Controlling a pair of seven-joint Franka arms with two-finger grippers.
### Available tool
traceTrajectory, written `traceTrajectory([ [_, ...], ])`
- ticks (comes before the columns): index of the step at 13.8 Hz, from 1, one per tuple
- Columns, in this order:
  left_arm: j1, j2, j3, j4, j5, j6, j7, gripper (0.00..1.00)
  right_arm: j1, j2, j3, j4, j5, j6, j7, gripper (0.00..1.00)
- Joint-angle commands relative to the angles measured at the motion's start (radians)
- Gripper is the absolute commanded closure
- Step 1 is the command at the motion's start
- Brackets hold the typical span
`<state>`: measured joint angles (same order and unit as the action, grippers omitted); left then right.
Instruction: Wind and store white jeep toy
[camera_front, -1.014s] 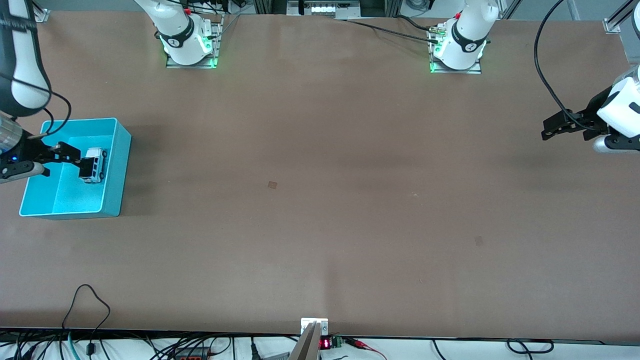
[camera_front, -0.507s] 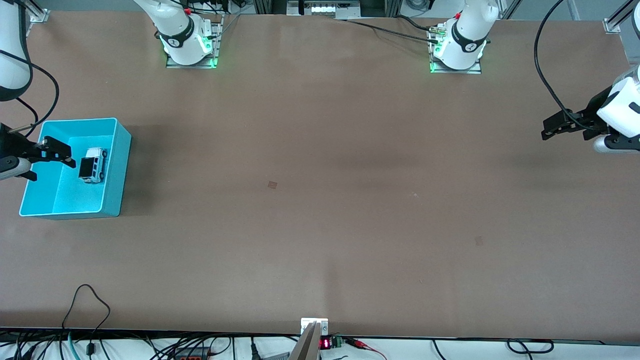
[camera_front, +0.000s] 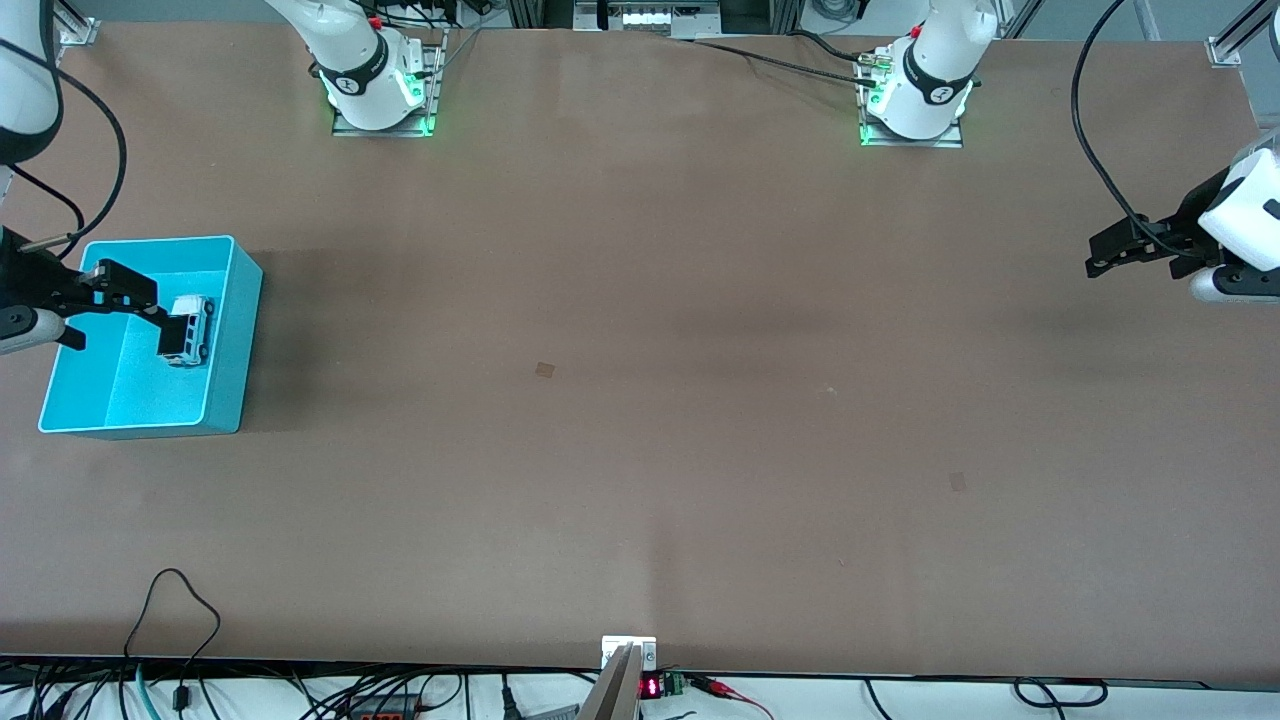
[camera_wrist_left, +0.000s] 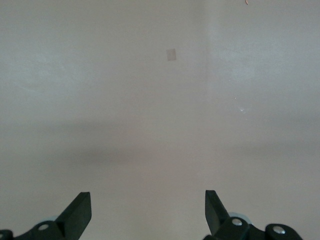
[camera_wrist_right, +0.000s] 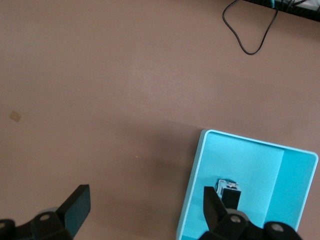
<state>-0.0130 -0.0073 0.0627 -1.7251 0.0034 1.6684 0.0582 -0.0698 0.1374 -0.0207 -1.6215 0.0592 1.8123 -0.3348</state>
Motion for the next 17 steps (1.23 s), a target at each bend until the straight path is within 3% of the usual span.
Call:
traceTrajectory([
  [1,-0.001,-0.003,-0.001,0.016,0.023,-0.018,0.023,0.00,0.004,-0.044,0.028,0.009,0.007,-0.063,0.170,0.00],
  [3,-0.002,-0.005,-0.001,0.016,0.023,-0.018,0.023,0.00,0.004,-0.073,0.047,0.009,0.010,-0.111,0.287,0.00],
  [8,-0.004,-0.005,-0.003,0.018,0.023,-0.019,0.023,0.00,-0.002,-0.143,0.126,0.009,0.011,-0.178,0.365,0.00],
  [17,-0.002,-0.005,-0.001,0.016,0.023,-0.022,0.022,0.00,0.053,-0.140,0.099,0.068,-0.010,-0.189,0.341,0.00],
])
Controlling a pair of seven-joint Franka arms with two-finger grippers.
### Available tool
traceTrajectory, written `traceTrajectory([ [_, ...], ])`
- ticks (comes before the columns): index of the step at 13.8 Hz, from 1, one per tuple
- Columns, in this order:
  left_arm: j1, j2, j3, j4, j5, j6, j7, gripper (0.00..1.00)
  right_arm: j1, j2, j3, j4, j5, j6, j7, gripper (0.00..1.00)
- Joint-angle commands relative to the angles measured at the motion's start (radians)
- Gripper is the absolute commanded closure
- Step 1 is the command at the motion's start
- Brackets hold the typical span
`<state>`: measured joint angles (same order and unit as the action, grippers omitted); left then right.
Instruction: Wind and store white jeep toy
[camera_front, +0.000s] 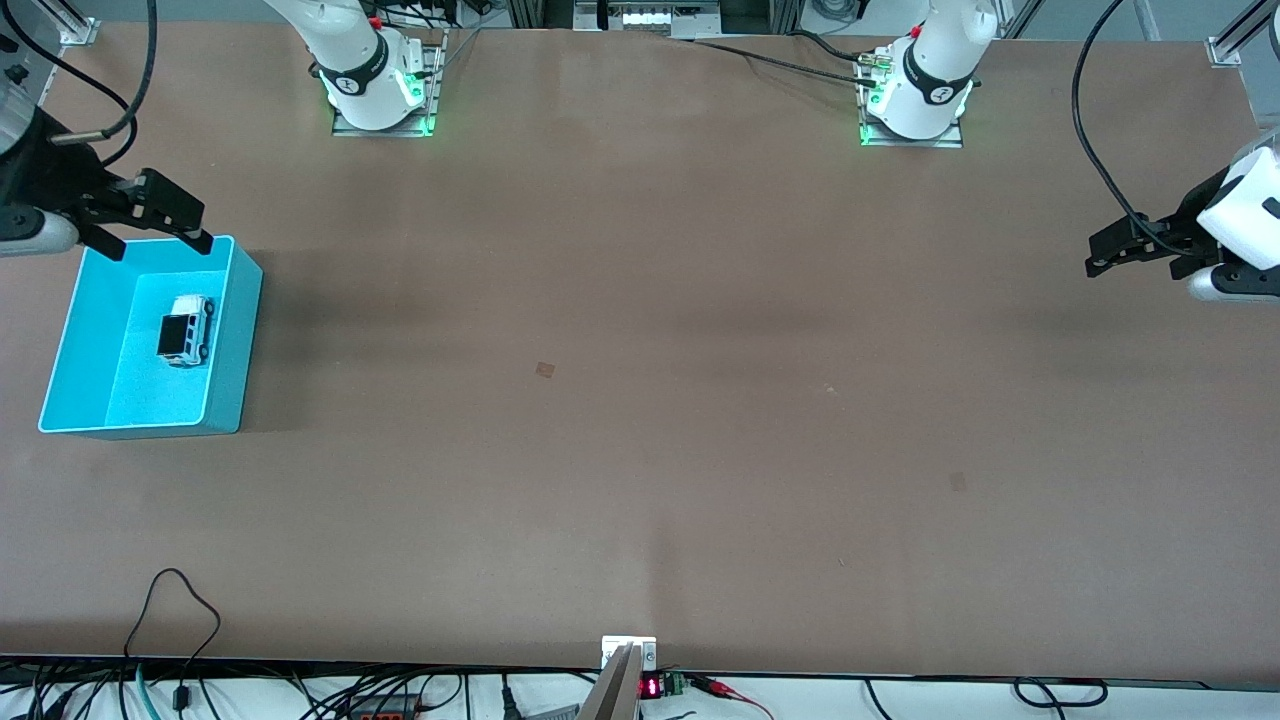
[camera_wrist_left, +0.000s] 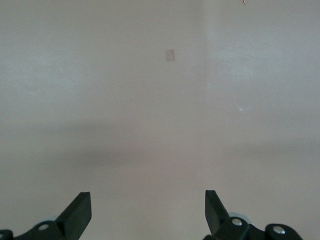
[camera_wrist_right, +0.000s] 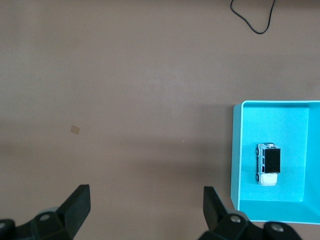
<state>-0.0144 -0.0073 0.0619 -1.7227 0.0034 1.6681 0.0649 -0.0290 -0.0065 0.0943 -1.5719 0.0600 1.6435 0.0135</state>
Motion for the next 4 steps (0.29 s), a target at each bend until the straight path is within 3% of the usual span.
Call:
traceTrajectory([
  [1,-0.001,-0.005,-0.001,0.014,0.023,-0.022,0.015,0.00,0.009,0.006,-0.016,0.029,-0.017,-0.024,-0.007,0.00],
  [4,-0.004,-0.005,-0.002,0.015,0.023,-0.022,0.013,0.00,-0.002,0.016,-0.028,0.032,-0.009,-0.021,-0.006,0.00],
])
